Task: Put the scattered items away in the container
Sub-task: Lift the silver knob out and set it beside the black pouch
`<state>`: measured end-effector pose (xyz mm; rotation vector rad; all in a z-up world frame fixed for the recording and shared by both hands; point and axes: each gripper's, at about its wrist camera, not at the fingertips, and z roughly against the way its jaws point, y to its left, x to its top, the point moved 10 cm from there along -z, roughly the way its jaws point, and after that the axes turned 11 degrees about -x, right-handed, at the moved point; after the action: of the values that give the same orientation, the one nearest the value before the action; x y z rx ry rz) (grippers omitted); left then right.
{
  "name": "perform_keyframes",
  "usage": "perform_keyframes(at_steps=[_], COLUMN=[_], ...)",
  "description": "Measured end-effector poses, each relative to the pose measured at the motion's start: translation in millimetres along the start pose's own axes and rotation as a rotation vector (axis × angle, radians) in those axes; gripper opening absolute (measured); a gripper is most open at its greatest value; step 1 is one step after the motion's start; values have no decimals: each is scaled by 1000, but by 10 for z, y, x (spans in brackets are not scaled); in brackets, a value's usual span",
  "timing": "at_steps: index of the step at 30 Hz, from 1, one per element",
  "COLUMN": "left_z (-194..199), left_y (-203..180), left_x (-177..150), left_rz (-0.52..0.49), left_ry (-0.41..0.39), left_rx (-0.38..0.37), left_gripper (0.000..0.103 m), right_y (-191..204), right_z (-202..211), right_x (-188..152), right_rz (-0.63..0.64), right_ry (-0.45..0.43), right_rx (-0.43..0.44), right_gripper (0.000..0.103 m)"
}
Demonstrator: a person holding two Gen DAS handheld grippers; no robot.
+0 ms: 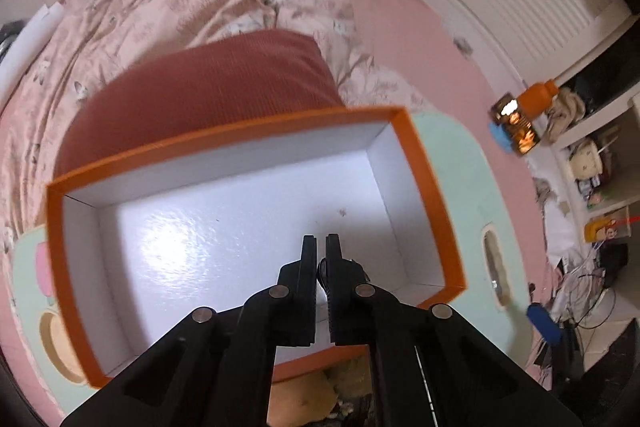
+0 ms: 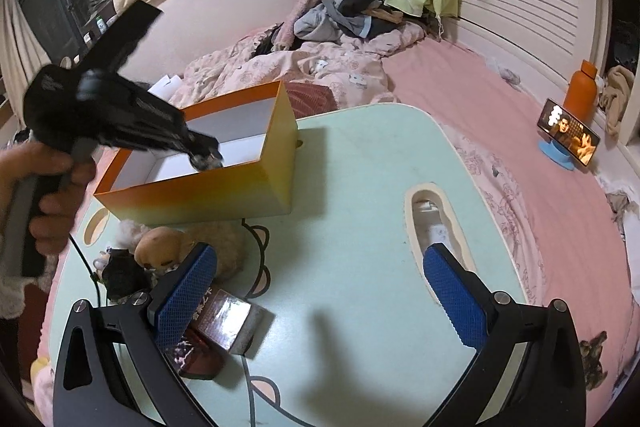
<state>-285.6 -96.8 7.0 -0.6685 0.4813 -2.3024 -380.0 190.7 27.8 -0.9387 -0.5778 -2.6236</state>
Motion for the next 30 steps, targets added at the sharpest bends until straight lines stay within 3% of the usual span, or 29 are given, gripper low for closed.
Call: perform_keyframes(at_steps=[9,14,20,22,25,27,30], left_z=[452,655,522,478,555,694,918], left_y=[-114,-214,-71,-3,92,129,164], left_x=[-14,-461,-1074,-1172,-1221,-1263,-1419], left_rz=[-11,-73,-63,-60,-83,-79,-84], left_ry=[-83,-103,-82,-85,-143,-193,-286], left_rx=[-104,-172,-230,-224,-176,-181,-157], left_gripper=[4,4,5,28,39,47,79], right_y=[-6,8,92,128,167,190,244], right_z=[-15,8,-34,-47,-12,39,176], right_x=[-30,-32,-97,-116,-118,-114,-142], right_rz=[-5,-19,-2,3,16,24,39], right_ry=[7,-1,16,23,11,-5,-34], right_rx=[-1,-12,-5,-2,-2,3,30], right_gripper=[103,103,103,103,103,103,103])
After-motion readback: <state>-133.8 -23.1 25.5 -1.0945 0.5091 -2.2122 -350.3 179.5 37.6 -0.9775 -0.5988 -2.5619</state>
